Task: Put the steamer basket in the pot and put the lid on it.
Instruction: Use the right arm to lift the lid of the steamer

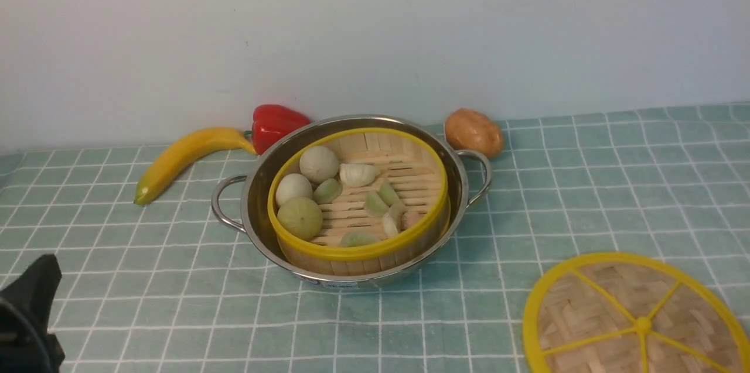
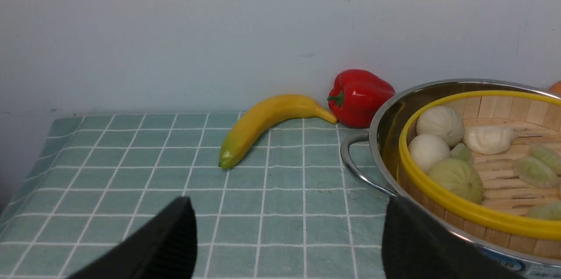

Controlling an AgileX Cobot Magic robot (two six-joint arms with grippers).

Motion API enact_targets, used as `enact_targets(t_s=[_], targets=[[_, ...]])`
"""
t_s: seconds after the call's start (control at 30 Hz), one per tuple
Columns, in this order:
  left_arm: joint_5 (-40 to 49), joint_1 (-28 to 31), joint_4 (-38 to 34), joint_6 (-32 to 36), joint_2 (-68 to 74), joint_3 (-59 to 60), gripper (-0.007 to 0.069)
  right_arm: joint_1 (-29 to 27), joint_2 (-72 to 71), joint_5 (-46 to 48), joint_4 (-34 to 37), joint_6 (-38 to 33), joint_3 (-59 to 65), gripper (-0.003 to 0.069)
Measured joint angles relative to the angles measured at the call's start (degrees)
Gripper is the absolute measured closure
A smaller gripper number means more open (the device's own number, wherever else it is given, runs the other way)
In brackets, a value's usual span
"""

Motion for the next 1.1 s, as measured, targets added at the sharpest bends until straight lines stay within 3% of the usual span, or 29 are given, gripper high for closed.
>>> enact_targets(t_s=[0.33,0.77,1.1], targets=[[-1.0,0.1,0.6,-0.5,-3.8,8.4,0.0101,0.0,0.0,0.0,0.0,0.0,0.0,0.0419],[5.2,0.1,3.9,4.5,-7.8,10.9,0.0101,0.0,0.0,0.0,0.0,0.0,0.0,0.0419],[4.5,0.1,8.4,-3.6,-16.5,16.9,0.0101,0.0,0.0,0.0,0.0,0.1,0.0,0.0419]])
